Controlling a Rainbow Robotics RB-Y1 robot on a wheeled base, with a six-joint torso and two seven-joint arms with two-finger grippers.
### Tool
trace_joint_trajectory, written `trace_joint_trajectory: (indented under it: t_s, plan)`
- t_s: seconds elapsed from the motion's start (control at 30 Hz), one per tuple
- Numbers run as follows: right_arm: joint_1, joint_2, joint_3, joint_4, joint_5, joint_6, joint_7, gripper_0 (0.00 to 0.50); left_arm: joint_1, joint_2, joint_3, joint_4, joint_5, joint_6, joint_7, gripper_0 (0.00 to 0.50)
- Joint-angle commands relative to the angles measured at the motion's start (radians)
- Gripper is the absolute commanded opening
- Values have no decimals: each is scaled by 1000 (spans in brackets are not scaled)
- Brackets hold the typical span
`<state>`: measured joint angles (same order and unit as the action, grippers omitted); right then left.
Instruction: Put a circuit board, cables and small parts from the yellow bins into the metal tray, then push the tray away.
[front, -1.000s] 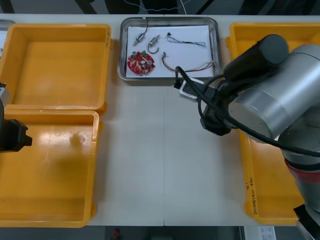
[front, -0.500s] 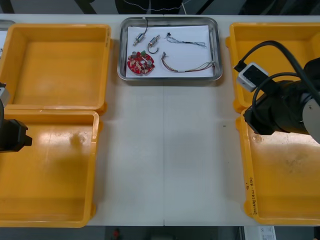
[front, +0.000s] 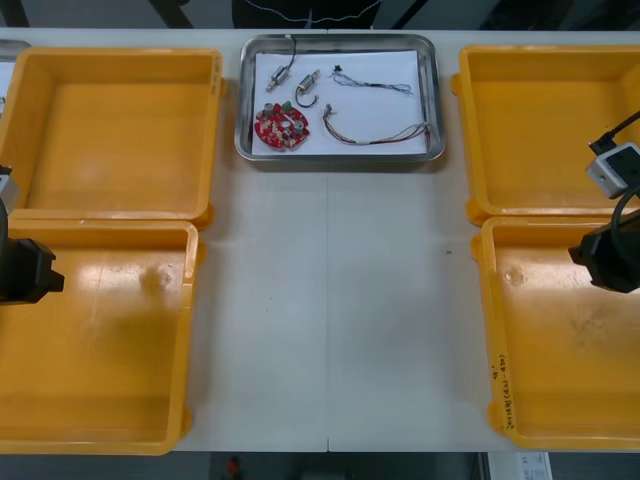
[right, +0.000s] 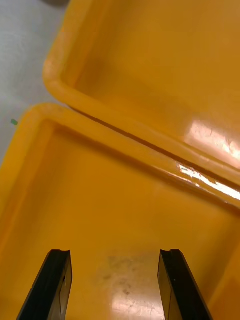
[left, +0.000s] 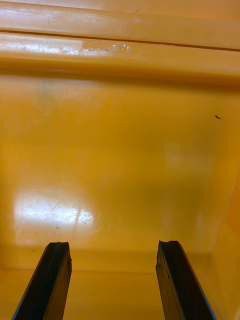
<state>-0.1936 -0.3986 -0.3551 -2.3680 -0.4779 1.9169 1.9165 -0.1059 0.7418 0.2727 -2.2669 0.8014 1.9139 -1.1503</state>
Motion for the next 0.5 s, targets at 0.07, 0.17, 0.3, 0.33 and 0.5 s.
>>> trace_joint_trajectory:
  t_s: [0.07,0.17,0.3,0.33,0.5]
  plan:
    - [10,-66,-94,82,-38,3,-53,500,19,39,29,-31,4,6,-103,500]
    - [8,-83,-96,104,-25,3,-63,500,19,39,29,-31,4,6,-103,500]
    - [-1,-109,-99,144,-19,3,-76,500,19,39,29,-31,4,6,-103,500]
    - [-1,-112,-99,148,-19,3,-77,500,19,39,29,-31,4,6,-103,500]
    - [-17,-125,-111,207,-24,3,-102,500,19,39,29,-31,4,6,-103,500]
